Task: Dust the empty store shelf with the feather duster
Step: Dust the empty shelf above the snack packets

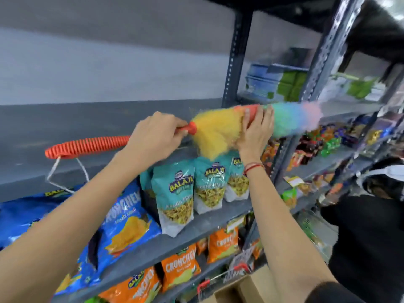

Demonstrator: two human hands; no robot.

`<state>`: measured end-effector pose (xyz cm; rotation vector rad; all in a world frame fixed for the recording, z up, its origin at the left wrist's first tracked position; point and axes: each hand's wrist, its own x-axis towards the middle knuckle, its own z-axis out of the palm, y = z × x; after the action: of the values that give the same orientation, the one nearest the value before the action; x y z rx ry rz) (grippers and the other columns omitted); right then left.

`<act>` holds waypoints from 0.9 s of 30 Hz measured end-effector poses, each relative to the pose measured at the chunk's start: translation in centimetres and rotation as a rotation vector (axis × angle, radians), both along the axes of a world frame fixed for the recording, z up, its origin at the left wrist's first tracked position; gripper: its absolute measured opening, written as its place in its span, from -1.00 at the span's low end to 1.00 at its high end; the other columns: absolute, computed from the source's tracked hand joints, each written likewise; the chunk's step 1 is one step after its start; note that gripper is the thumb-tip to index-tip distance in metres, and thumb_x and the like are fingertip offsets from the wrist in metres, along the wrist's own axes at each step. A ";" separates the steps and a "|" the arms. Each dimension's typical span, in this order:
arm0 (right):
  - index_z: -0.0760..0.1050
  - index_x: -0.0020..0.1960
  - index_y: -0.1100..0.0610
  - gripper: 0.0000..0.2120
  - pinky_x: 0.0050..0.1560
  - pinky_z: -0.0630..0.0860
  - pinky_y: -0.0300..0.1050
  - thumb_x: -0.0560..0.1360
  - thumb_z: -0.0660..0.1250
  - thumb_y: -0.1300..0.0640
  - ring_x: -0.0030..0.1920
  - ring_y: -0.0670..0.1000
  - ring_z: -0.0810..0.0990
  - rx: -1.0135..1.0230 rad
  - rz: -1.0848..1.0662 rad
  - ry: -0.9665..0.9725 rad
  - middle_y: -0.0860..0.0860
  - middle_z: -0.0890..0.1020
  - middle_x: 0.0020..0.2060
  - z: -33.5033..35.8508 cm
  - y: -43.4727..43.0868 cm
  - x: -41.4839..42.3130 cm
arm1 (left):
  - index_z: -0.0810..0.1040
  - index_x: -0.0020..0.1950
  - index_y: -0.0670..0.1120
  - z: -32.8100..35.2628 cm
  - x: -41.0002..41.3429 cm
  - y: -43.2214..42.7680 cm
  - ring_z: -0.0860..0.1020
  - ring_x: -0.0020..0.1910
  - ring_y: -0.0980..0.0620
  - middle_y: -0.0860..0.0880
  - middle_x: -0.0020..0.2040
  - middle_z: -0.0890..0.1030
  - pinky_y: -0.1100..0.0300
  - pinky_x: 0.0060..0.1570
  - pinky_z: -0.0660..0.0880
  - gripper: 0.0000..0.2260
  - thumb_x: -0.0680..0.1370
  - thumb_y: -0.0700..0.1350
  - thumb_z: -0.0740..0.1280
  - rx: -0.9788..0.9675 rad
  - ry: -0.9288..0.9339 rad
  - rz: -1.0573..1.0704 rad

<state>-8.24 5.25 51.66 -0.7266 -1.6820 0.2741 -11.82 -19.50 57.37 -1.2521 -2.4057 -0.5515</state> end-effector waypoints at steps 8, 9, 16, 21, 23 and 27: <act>0.33 0.36 0.30 -0.45 0.44 0.10 0.03 0.57 0.05 -0.09 0.44 0.23 0.21 -0.037 0.178 -0.132 0.30 0.29 0.42 0.4 -1.2 -2.1 | 0.67 0.14 0.02 0.2 -2.5 -1.6 0.58 0.05 -0.18 -0.16 0.01 0.67 -0.03 0.09 0.53 -0.76 0.57 0.02 0.28 -0.087 -0.330 0.072; 0.33 0.35 0.31 -0.45 0.45 0.10 0.03 0.57 0.05 -0.08 0.44 0.23 0.21 -0.029 0.198 -0.132 0.31 0.29 0.41 0.7 -1.1 -1.9 | 0.69 0.09 -0.02 0.7 -2.7 -1.9 0.59 -0.02 -0.19 -0.18 -0.08 0.66 -0.02 0.06 0.54 -0.75 0.56 0.03 0.28 -0.082 -0.344 0.103; 0.32 0.37 0.31 -0.52 0.46 0.10 0.05 0.61 0.12 -0.03 0.45 0.20 0.19 -0.043 0.202 -0.112 0.27 0.30 0.42 0.8 0.4 0.0 | 0.59 0.11 -0.22 2.9 -1.6 -2.6 0.56 0.00 -0.32 -0.31 0.01 0.58 -0.03 -0.05 0.50 -0.68 0.61 -0.03 0.17 -0.004 -0.137 0.377; 0.36 0.33 0.36 -0.45 0.45 0.17 0.07 0.59 0.03 -0.07 0.41 0.22 0.26 -0.045 0.191 -0.160 0.29 0.38 0.36 -0.1 1.5 0.5 | 0.55 0.22 -0.19 2.9 2.0 2.4 0.55 0.12 -0.31 -0.30 0.13 0.57 -0.04 0.07 0.50 -0.67 0.61 -0.03 0.16 -0.018 -0.173 0.296; 0.37 0.31 0.38 -0.43 0.43 0.20 0.08 0.57 0.01 -0.06 0.38 0.24 0.32 -0.047 0.198 -0.191 0.32 0.42 0.32 -0.5 1.7 0.3 | 0.51 0.24 -0.21 2.5 2.9 4.2 0.54 0.18 -0.28 -0.27 0.19 0.55 -0.03 0.11 0.48 -0.69 0.63 -0.06 0.15 -0.084 -0.182 0.288; 0.39 0.30 0.35 -0.44 0.44 0.21 0.09 0.56 -0.02 -0.07 0.36 0.22 0.35 -0.043 0.238 -0.252 0.28 0.45 0.31 -0.8 1.8 0.0 | 0.49 0.26 -0.20 2.6 3.2 5.2 0.52 0.22 -0.23 -0.20 0.22 0.53 -0.02 0.11 0.48 -0.73 0.62 -0.17 0.14 -0.114 -0.109 0.399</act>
<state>-8.27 7.06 50.82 -0.6116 -2.0121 0.3996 -8.61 -14.26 59.93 -0.7620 -2.7124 -0.3741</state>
